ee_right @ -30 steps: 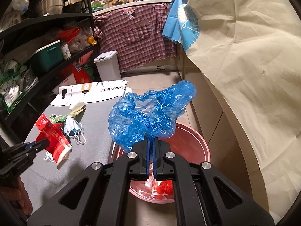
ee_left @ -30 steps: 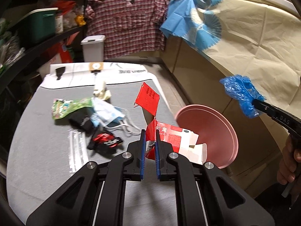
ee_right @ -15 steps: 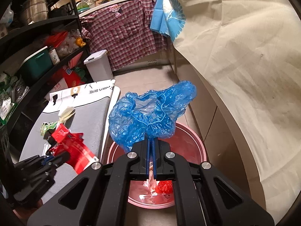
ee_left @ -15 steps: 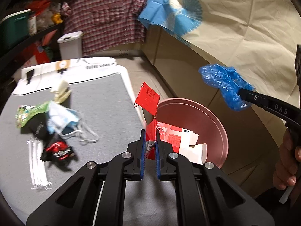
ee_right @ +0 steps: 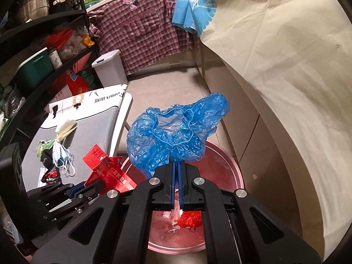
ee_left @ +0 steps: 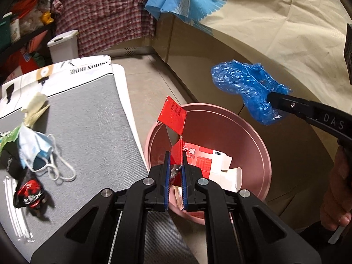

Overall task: Collect trash
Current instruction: 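Carry the red box and blue bag over the pink bucket and open both grippers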

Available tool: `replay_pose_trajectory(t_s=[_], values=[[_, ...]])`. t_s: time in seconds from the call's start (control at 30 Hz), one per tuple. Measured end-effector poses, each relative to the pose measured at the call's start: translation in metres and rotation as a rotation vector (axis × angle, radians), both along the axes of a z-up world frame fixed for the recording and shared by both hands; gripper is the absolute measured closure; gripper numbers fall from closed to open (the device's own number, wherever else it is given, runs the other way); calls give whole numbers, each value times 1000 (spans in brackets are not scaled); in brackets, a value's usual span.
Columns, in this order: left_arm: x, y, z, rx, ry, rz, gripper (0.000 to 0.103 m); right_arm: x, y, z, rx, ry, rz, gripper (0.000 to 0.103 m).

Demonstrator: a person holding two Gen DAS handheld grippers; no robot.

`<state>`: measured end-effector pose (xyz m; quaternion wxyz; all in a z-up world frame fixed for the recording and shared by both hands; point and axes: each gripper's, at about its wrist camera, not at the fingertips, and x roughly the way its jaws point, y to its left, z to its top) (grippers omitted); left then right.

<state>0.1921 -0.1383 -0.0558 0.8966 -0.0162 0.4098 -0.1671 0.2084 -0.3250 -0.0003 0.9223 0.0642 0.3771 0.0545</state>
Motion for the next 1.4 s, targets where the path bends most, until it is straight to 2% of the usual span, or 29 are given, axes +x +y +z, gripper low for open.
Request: replay_pose_trajectory(t_s=[0.3,0.33,0.37,0.4,0.47,0.53,0.97,1.4], values=[[19,-10,-16,-9,88,-51,93,17,2,-14,-9,32,3,99],[20,-12,-19,-11,104,-61,91,18,2,-15,-13,36,-2,97],[20,-13,-20,-12,116,-67,84,20,2,-17,-18,44,-5,96],[19,-13,-21,-11,123,-69,77,20,2,-18,-20,51,-5,94],[15,-11,-20,-10,115,-65,75,21,2,-20,-26,60,-9,84],[10,-7,-18,-10,114,-62,75,19,1,-18,-34,53,-18,63],[-40,44,31,-10,30,9,75,-2,-1,0,-5,4,-37,62],[-94,120,84,-12,-45,132,75,-62,34,47,-26,-163,29,63]])
